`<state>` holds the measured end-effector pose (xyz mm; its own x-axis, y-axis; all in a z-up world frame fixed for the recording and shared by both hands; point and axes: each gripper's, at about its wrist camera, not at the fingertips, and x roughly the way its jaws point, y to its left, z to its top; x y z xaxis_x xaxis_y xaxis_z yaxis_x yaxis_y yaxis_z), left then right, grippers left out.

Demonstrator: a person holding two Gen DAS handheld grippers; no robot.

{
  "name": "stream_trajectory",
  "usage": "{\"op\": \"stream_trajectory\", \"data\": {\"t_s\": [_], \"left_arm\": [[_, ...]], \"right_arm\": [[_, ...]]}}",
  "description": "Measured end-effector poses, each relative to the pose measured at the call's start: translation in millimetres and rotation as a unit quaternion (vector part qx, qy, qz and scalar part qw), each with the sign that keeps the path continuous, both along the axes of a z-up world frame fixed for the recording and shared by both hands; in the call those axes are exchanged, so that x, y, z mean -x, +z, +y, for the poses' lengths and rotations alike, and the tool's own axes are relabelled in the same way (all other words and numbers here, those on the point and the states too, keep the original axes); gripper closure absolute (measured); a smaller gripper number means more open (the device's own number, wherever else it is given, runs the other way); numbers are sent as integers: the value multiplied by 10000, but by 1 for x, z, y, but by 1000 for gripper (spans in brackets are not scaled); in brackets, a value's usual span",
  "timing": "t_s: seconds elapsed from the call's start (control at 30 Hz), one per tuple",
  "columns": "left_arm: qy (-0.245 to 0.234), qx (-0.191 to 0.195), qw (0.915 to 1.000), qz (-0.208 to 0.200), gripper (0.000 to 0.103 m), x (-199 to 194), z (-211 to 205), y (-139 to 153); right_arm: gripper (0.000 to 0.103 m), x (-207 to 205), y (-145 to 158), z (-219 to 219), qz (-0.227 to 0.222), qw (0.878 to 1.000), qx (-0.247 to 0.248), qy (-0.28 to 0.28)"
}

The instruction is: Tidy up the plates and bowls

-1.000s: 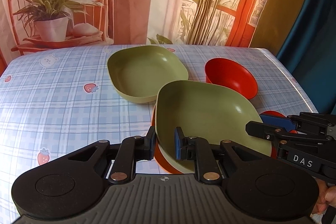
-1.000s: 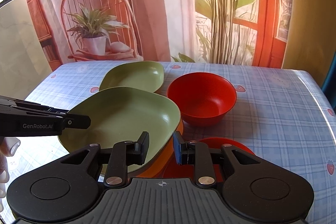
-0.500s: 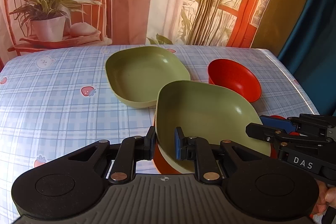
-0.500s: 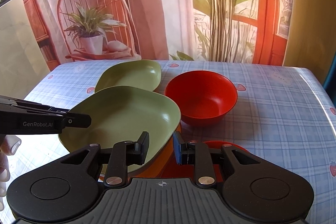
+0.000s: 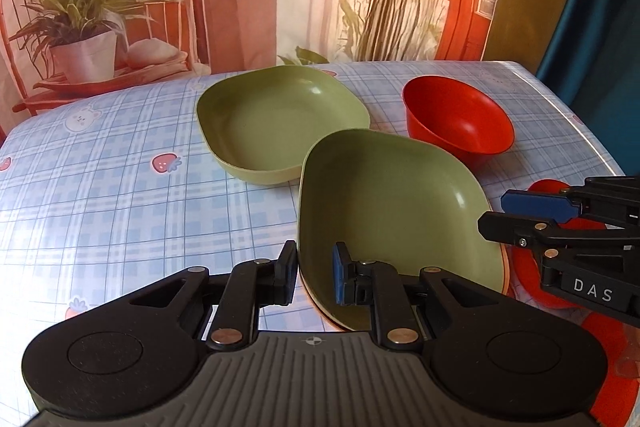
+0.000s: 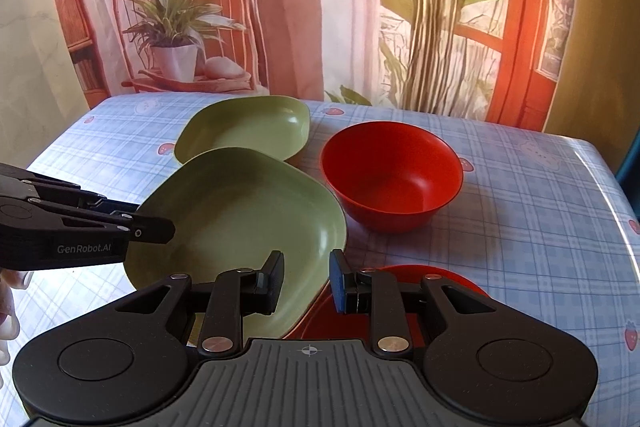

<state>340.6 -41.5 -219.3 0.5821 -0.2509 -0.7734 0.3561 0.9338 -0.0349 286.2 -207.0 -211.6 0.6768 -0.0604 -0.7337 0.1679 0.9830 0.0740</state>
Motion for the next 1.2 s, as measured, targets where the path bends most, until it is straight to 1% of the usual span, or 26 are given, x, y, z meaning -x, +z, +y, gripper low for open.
{"op": "stream_trajectory", "data": {"t_s": [0.2, 0.3, 0.47, 0.6, 0.67, 0.73, 0.87, 0.97, 1.03, 1.13, 1.2], "left_arm": [[29, 57, 10000, 23, 85, 1, 1, 1], [90, 156, 9998, 36, 85, 2, 4, 2], [277, 438, 9986, 44, 85, 1, 16, 10], [506, 715, 9962, -10, 85, -6, 26, 24], [607, 789, 9950, -62, 85, -11, 31, 31], [677, 825, 9942, -149, 85, -19, 34, 39], [792, 699, 9939, -320, 85, -39, 37, 51], [1073, 714, 9911, -342, 85, -59, 45, 51], [1360, 589, 9885, -298, 85, -71, 46, 45], [1569, 753, 9847, -12, 85, -88, 51, 30], [1611, 732, 9842, 94, 85, -95, 50, 20]], "right_arm": [[80, 1, 0, 3, 4, 10000, 32, 43], [80, 2, 1, 3, -6, 10000, 28, 39], [79, 1, 8, 1, -80, 9999, -9, 72], [79, -4, 20, 2, -213, 9996, -6, 184], [79, -10, 27, 0, -273, 9993, -5, 242], [79, -19, 35, -2, -324, 9991, -6, 283], [79, -42, 48, -10, -428, 9985, -78, 341], [79, -66, 53, -13, -449, 9981, 23, 413], [79, -85, 50, -16, -424, 9980, 73, 454], [79, -114, 35, -22, -258, 9989, 41, 397], [79, -130, 23, -25, -126, 9992, 69, 361]]}}
